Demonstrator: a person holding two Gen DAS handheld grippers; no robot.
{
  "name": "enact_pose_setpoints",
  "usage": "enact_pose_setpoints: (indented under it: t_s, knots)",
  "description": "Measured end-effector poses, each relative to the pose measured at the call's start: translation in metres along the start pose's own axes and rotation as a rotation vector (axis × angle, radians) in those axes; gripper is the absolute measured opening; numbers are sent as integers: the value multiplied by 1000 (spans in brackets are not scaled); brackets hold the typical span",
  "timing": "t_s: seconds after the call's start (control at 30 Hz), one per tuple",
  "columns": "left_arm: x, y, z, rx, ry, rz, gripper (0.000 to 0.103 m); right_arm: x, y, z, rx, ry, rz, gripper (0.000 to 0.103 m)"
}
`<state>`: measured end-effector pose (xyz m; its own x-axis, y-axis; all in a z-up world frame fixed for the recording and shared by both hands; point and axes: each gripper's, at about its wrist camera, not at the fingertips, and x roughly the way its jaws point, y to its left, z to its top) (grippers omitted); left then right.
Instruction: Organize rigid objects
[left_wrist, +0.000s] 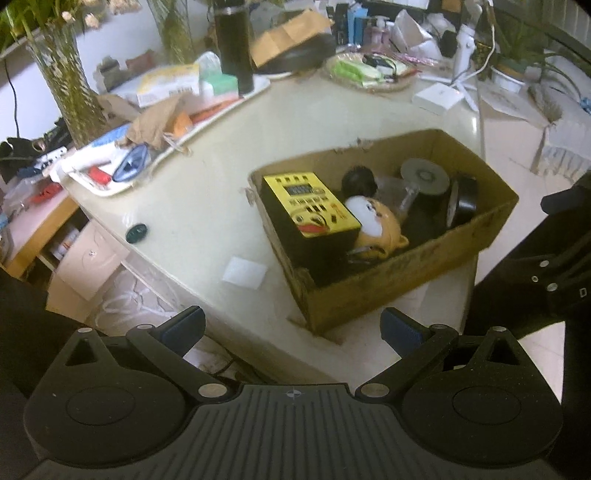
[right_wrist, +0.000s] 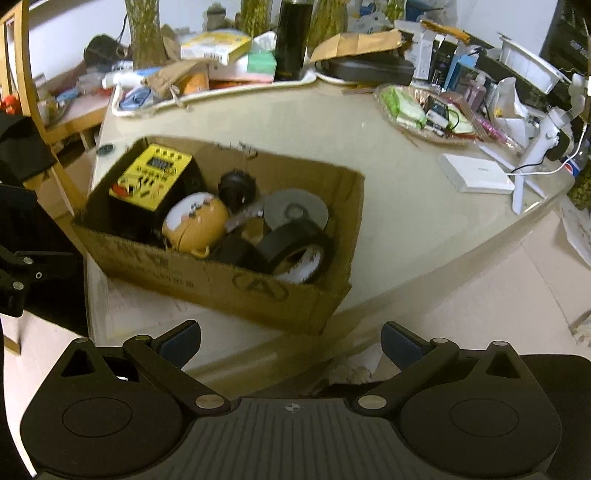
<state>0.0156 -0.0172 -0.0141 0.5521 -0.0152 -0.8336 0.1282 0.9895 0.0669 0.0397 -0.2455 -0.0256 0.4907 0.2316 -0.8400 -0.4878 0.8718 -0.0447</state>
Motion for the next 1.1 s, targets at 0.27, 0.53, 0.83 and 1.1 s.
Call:
enact_pose_setpoints:
  t_s: [0.27,0.53,0.83,1.1]
  knots:
    - [5,-11,-3,39,29,13,103,3,1,-3,-4,18,-23,103]
    - [6,-8,-1,27,27,4,103,3,-3,-3,7,13,-31,103]
    - [6,-5,2,24,22,9,103,1,2,-1,-7,2,-34,103]
    - [4,-3,-1,19,14,18,103,1,-1,0,18,-7,-27,103]
